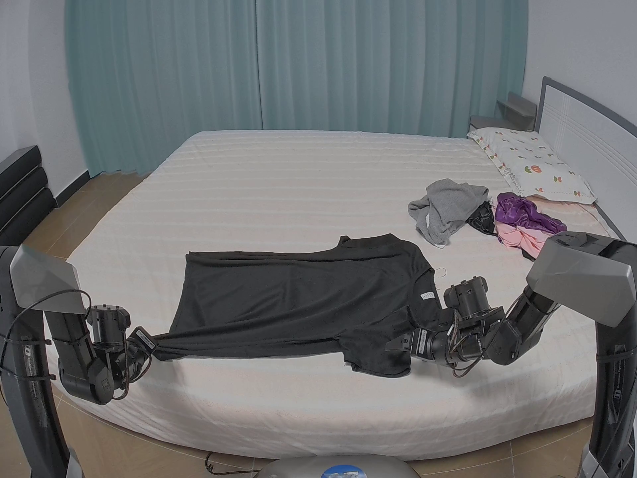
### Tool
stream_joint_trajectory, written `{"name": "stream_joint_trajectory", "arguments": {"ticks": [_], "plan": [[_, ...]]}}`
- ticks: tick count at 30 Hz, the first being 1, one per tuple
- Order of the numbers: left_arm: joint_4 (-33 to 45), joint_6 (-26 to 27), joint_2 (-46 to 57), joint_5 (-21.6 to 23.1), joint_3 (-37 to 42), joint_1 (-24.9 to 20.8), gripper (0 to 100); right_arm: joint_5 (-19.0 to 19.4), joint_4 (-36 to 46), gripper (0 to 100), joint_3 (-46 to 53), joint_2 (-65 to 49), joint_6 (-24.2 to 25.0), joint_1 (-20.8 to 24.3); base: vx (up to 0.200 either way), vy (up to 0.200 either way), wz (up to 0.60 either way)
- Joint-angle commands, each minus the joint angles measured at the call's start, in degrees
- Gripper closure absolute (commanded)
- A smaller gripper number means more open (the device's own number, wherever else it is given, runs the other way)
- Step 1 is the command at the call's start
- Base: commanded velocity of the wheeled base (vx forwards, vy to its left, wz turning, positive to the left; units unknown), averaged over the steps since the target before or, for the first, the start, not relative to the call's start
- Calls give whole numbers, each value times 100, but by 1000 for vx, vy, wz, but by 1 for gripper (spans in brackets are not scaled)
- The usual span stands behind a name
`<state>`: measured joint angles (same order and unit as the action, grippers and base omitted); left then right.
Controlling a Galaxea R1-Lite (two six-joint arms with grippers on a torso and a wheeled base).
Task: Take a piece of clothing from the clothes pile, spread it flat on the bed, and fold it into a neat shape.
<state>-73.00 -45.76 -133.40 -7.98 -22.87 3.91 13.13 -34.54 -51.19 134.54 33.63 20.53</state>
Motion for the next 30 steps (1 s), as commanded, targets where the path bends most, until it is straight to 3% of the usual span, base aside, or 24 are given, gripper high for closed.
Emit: {"name": "stream_joint_trajectory", "arguments": {"ticks": [1, 13, 14, 30], "plan": [[-4, -3, 86, -1, 28, -5, 100, 5, -27, 0, 171, -6, 12, 56, 0, 0, 0], [-13, -3, 95, -1, 55, -13, 100, 41, 35, 0, -322, 284, 126, 136, 0, 0, 0], [-4, -3, 95, -1, 55, -13, 100, 41, 52, 100, -348, 293, 135, 153, 0, 0, 0], [-4, -3, 236, -1, 107, -22, 100, -30, 290, 100, -163, -15, 126, 153, 0, 0, 0]]}}
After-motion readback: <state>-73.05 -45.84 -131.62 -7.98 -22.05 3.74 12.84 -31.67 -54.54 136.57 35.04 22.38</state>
